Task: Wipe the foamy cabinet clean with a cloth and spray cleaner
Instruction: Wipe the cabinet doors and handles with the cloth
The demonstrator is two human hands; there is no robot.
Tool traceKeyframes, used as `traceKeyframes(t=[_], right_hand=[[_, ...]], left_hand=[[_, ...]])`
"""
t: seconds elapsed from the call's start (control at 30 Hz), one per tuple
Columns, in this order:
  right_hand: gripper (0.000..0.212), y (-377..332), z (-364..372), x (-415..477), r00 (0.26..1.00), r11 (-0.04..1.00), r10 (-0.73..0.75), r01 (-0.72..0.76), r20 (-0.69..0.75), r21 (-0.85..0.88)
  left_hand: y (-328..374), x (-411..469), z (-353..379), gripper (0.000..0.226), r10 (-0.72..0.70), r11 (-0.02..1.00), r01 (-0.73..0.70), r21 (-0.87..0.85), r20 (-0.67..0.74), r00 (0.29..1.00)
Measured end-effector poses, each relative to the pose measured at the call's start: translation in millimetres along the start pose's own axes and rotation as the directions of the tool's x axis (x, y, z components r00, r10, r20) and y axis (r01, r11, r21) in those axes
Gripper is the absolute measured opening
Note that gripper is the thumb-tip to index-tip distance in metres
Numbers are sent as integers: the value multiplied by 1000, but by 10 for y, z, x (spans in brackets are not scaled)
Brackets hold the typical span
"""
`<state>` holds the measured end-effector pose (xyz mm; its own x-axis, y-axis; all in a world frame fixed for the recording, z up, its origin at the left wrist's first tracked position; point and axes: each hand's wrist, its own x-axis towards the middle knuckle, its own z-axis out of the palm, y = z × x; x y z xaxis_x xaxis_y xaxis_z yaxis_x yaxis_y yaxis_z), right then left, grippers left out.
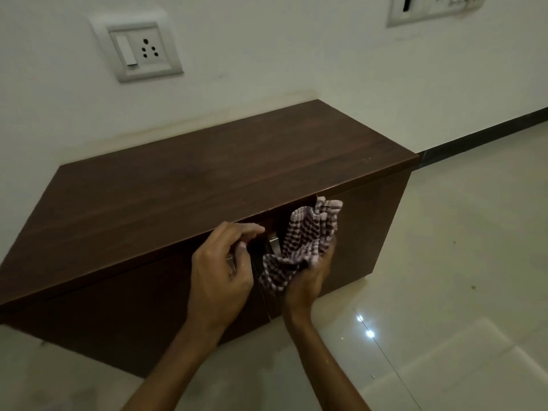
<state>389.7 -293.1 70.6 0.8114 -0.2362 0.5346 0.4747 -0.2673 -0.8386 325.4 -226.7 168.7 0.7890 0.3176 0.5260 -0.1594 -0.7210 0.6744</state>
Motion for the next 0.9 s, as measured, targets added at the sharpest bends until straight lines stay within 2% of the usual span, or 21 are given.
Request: traceKeyframes(t=[0.03,0.07,0.13,0.17,0.23,0.37,0.5,0.6,0.77,0.83,0.9], right_hand=[[43,55,-8,41,999,980,-49,49,-4,193],[46,86,-26,78,991,956,-128,110,50,274],[50,198,15,129,957,964,-247,227,150,141],[52,251,50,97,946,961,-277,270,169,63],[55,332,65,7,935,950,-309,310,173,19],[56,479,76,38,908,917,-387,397,160,-37],[55,610,49,115,822,820,-536,561,193,-110],[55,708,14,108,783,784,-586,613,208,-101],[43,877,-38,4,734,754,-604,652,309,-75],[57,1012,-98,-72,699,710,-601,689,388,-143],[87,1151,-172,-143,665,692,-516,695,540,-195]], left_hand=[[17,-55,28,29,-116,992,115,-52,-27,993],[25,-96,67,28,-246,965,243,-98,-14,969],[-16,-142,156,27,-464,867,472,-158,84,882],[-48,-147,186,28,-534,814,549,-191,126,836],[-96,-132,229,31,-606,732,630,-259,176,776],[-114,-123,285,31,-614,699,661,-275,244,751],[-102,-86,299,38,-645,614,718,-328,316,696],[-80,-66,326,33,-653,554,751,-359,372,660],[-41,-71,387,34,-638,540,744,-394,385,667],[-69,-82,395,33,-647,550,746,-376,373,665],[-97,-93,403,33,-654,561,750,-350,369,661]])
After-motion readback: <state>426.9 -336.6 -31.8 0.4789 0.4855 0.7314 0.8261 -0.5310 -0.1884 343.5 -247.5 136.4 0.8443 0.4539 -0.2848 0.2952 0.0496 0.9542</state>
